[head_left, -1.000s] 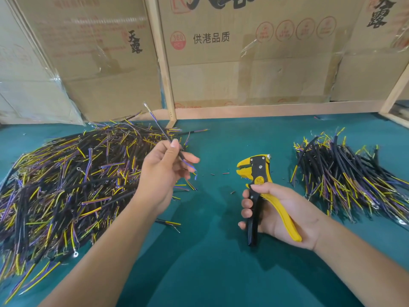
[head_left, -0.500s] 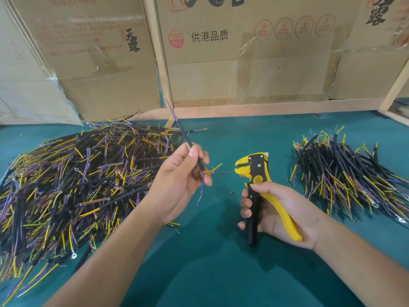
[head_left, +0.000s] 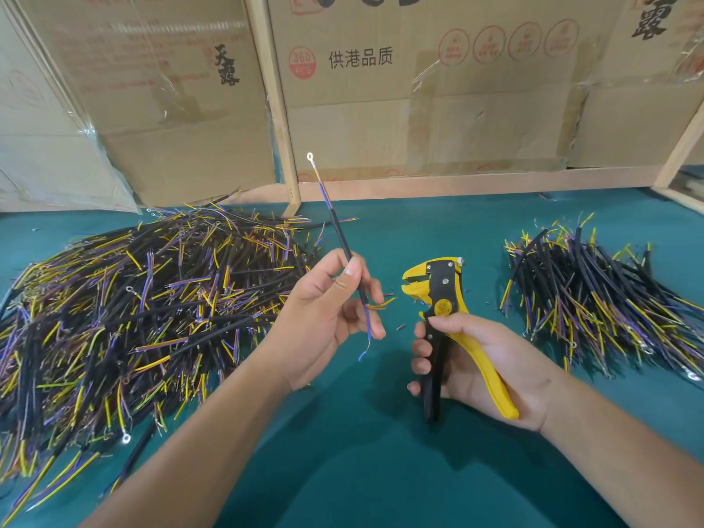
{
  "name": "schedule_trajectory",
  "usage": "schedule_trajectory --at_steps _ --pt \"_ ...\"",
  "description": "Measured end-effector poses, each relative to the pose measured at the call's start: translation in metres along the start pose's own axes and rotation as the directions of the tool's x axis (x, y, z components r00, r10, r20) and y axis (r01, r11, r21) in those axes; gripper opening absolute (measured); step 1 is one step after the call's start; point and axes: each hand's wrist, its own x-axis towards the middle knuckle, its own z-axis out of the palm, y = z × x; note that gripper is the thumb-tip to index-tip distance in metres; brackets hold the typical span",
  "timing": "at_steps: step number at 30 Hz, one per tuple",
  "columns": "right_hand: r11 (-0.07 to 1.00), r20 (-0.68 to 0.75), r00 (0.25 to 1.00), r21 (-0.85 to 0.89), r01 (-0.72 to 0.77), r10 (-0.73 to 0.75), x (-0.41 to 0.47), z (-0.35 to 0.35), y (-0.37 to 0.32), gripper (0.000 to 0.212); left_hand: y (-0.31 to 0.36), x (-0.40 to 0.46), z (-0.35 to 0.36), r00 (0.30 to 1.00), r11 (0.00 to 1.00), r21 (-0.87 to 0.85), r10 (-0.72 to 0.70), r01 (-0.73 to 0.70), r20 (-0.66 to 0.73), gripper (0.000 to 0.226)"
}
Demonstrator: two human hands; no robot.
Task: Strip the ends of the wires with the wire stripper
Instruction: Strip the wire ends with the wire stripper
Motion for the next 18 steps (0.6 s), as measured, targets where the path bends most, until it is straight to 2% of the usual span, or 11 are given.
schedule_trajectory --at_steps 5,11,16,18 --pt "1.000 -0.031 0.999 -0.003 0.027 -0.027 0.001 0.004 0.004 0.022 -0.004 0.000 0.005 1.000 0.999 0.032 0.006 -0.007 0.017 0.019" --pt "0.995 -0.055 0.994 -0.031 0.094 -0.096 -0.001 0.012 0.011 0.030 -0.010 -0.002 0.013 0.989 0.938 0.313 0.140 -0.151 0.055 0.016" --pt "0.987 -0.076 0.986 -0.074 0.143 -0.148 -0.001 0.016 0.013 0.036 -0.011 -0.004 0.018 0.981 0.933 0.312 0.145 -0.179 0.130 0.024" --pt "0.986 -0.078 0.985 -0.071 0.150 -0.155 0.000 0.015 0.013 0.032 -0.012 -0.005 0.020 0.983 0.941 0.294 0.133 -0.165 0.126 0.024"
